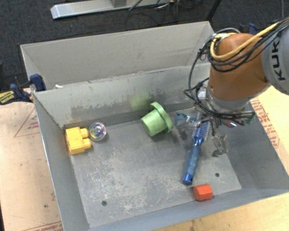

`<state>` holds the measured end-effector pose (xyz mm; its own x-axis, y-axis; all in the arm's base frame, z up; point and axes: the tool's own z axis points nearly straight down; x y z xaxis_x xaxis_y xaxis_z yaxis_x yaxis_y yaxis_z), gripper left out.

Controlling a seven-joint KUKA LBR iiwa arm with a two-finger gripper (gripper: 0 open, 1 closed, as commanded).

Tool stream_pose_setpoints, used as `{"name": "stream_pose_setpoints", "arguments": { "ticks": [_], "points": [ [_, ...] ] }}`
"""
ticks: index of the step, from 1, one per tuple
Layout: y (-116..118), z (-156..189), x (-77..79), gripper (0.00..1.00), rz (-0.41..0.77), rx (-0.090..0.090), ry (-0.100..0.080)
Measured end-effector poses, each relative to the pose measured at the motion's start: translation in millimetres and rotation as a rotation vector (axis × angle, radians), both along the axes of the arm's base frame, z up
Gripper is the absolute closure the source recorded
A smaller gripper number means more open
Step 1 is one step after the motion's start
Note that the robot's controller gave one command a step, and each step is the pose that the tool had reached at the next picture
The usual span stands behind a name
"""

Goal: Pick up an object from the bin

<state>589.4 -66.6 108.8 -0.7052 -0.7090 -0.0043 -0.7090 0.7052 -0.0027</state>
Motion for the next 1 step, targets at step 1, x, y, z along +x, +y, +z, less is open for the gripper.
{"name": "stream_pose_setpoints", "arguments": {
  "ticks": [1],
  "points": [
    [6.6,-39.9,6.5,0.00,0.144,0.000,0.005]
  ]
}}
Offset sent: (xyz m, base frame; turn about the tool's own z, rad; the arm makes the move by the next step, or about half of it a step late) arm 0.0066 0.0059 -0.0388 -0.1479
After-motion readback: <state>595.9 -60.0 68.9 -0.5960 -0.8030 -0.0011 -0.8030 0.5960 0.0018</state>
